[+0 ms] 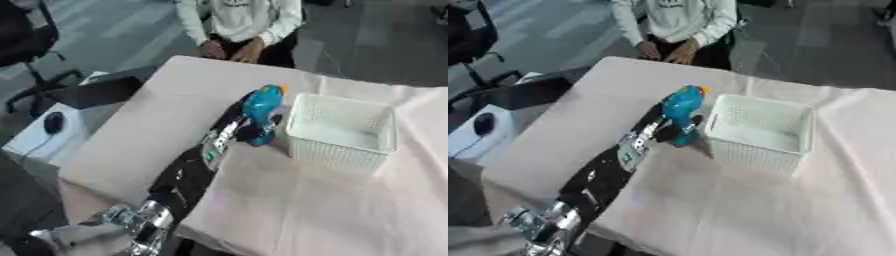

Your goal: Pick up objects on the table and place them in the box.

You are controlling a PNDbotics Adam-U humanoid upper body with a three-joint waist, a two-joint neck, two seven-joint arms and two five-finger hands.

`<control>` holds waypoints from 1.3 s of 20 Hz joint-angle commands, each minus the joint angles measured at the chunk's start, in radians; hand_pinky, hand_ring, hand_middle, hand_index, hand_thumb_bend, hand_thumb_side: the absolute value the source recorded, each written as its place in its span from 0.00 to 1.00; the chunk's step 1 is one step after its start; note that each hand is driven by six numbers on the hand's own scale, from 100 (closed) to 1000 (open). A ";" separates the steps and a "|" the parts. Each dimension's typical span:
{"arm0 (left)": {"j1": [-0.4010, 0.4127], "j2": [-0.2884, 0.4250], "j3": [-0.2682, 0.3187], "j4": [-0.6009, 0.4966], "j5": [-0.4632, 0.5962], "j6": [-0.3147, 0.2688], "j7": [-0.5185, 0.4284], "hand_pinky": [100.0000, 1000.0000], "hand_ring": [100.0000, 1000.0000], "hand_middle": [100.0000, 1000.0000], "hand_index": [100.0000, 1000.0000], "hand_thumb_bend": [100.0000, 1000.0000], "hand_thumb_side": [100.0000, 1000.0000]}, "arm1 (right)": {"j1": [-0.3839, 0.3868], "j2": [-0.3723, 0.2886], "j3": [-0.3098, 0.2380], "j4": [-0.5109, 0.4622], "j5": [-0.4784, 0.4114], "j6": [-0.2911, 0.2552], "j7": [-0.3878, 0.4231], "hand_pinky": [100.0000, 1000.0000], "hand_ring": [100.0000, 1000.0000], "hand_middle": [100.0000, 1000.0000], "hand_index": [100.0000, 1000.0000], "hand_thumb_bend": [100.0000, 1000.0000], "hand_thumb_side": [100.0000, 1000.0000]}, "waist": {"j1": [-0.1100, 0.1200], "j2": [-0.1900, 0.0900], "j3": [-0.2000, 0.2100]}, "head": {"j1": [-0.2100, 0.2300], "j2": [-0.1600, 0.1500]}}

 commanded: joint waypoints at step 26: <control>-0.025 0.035 -0.010 0.033 0.077 -0.006 0.006 0.18 0.25 0.39 0.44 0.00 0.80 | -0.026 0.000 -0.002 -0.012 -0.012 0.005 0.007 0.21 0.00 0.00 0.43 0.00 1.00 | -0.004 -0.009 -0.004 | 0.009 -0.013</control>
